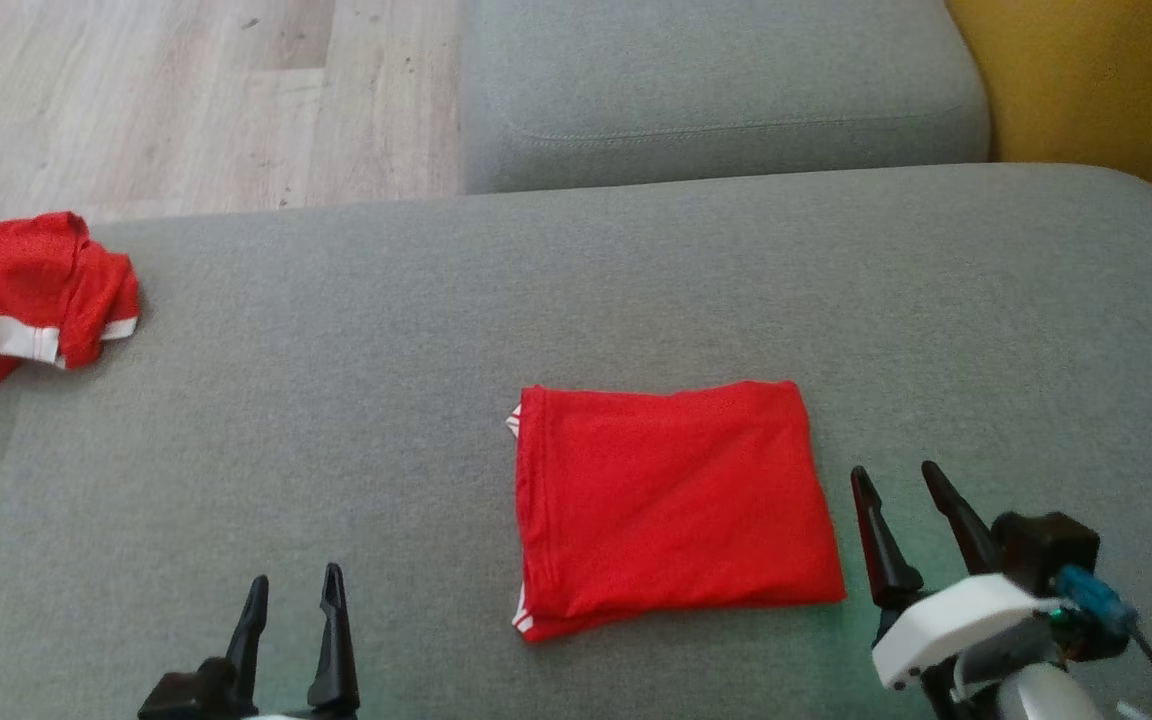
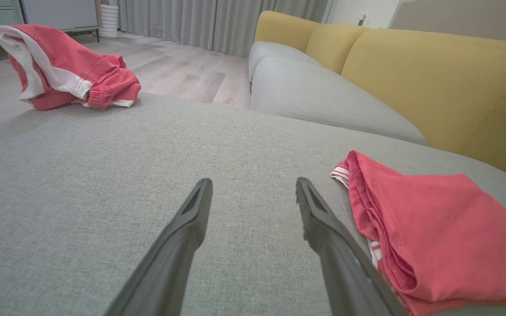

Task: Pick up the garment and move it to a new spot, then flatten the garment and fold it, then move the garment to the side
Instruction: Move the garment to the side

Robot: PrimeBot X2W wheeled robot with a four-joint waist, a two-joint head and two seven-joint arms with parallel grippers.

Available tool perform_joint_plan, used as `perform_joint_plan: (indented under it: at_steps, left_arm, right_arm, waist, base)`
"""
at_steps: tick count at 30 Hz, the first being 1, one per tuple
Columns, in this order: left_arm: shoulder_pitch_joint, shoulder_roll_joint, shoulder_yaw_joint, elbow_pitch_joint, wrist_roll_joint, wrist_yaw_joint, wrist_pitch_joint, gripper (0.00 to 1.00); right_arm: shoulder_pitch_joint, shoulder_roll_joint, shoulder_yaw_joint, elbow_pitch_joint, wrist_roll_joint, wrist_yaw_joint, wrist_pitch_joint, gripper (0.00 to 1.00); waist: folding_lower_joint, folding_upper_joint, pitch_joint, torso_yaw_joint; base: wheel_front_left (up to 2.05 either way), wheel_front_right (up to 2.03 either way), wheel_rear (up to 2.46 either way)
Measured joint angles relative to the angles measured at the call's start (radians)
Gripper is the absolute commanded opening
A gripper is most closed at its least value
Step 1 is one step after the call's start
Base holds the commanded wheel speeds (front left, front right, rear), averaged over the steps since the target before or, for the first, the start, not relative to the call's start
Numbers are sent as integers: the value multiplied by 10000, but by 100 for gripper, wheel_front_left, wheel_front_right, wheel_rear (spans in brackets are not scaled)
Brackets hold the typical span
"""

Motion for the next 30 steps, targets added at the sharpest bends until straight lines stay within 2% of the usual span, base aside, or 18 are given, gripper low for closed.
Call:
perform_joint_plan:
  at_steps: [14,19,28,30]
  left_arm:
    - [-300,-100,-123,59,102,-84,0,100]
    - [-513,-255,-188,228,173,-174,0,100]
    - [-589,-330,-182,330,276,-251,0,100]
    - [-599,-330,-173,330,295,-280,0,100]
  right_arm:
    - [-1263,8,-1277,779,-431,0,3887,100]
    - [-1571,-12,-1381,1024,-174,0,4577,100]
    - [-2025,-355,-1239,1453,477,0,5319,100]
    - [-2193,-416,-1099,1501,585,0,5405,43]
  waist:
    - [1,0,741,1138]
    - [2,0,1157,1594]
    - [1,0,1569,1906]
    - [1,0,1639,1874]
  base:
    - [0,0,0]
    - [0,0,0]
    - [0,0,0]
    - [0,0,0]
